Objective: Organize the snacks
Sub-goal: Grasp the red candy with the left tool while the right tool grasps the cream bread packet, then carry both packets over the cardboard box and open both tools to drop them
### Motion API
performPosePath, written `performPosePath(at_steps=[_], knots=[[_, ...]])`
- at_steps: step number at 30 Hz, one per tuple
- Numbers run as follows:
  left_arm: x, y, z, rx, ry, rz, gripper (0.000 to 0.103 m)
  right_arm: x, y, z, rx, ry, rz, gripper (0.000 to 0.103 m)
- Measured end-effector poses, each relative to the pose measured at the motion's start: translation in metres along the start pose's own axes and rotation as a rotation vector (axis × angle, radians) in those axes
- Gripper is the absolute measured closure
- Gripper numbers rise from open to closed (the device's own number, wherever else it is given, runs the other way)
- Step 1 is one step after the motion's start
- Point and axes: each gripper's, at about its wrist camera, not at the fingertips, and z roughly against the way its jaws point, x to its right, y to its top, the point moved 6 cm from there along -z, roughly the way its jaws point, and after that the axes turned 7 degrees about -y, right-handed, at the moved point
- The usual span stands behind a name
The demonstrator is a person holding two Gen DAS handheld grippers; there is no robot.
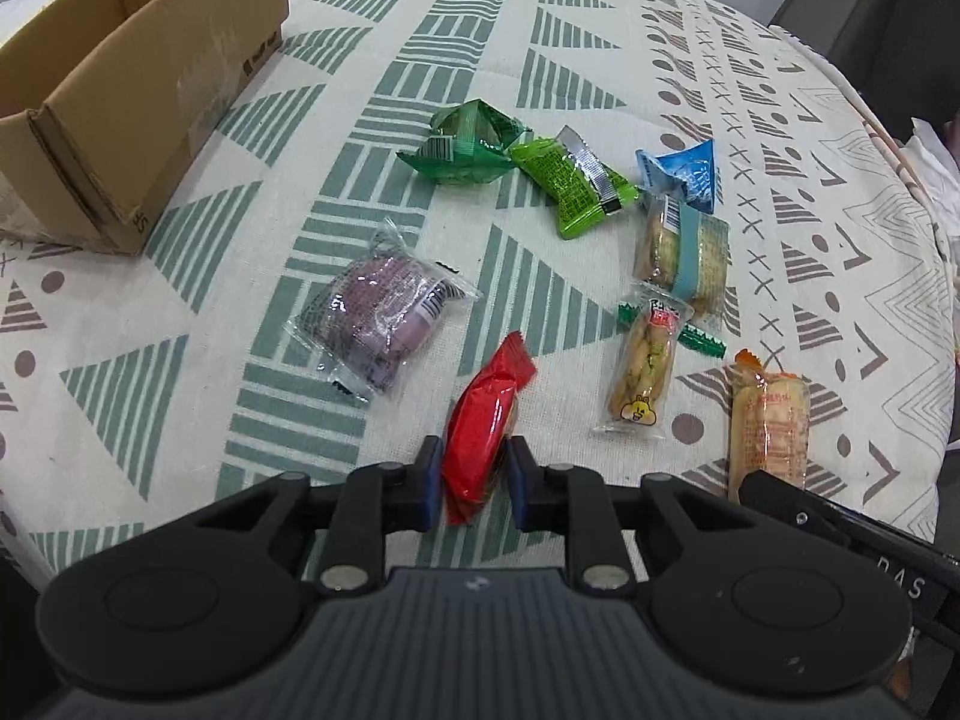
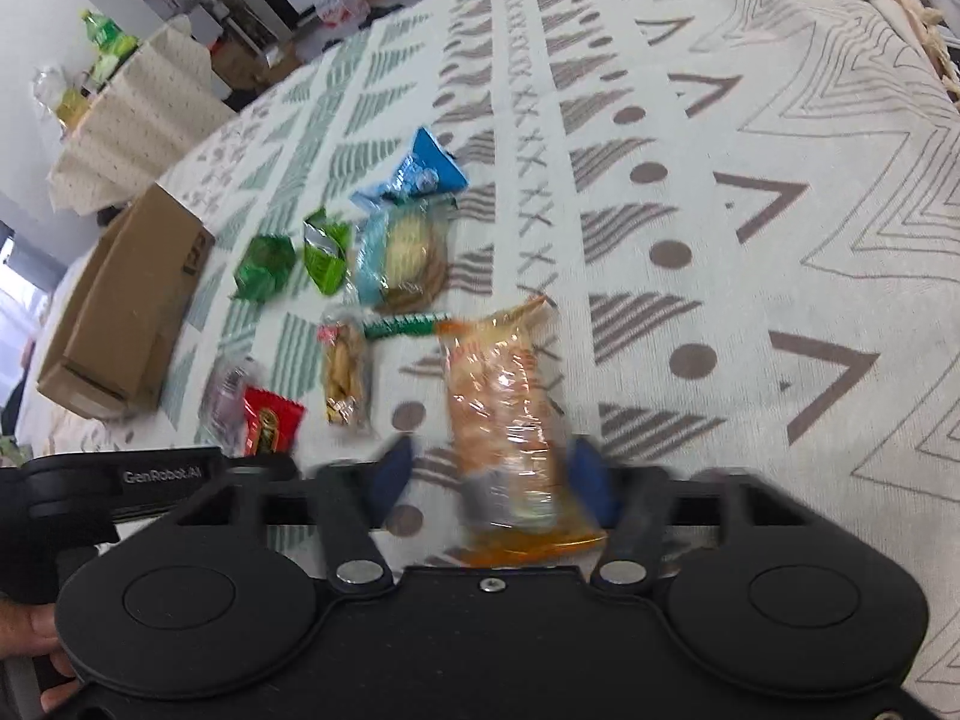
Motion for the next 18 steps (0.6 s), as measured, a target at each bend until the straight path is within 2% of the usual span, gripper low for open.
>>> performPosePath(at_steps=[4, 12, 18], knots=[[-0.004, 0.003, 0.012, 0.019, -0.013, 0.01, 0.088, -0.001, 0.0, 0.006, -0.001, -0.008, 0.005, 0.07], [-0.01, 0.011, 0.035, 0.061, -0.041, 0.013, 0.088, -0.013, 0.006, 0.025, 0.05, 0.008, -0.013, 0.071], [-0.015, 0.02, 0.058, 0.107, -0.06, 0.009, 0.088, -0.035, 0.01, 0.039, 0.092, 0.034, -0.031, 0.071]])
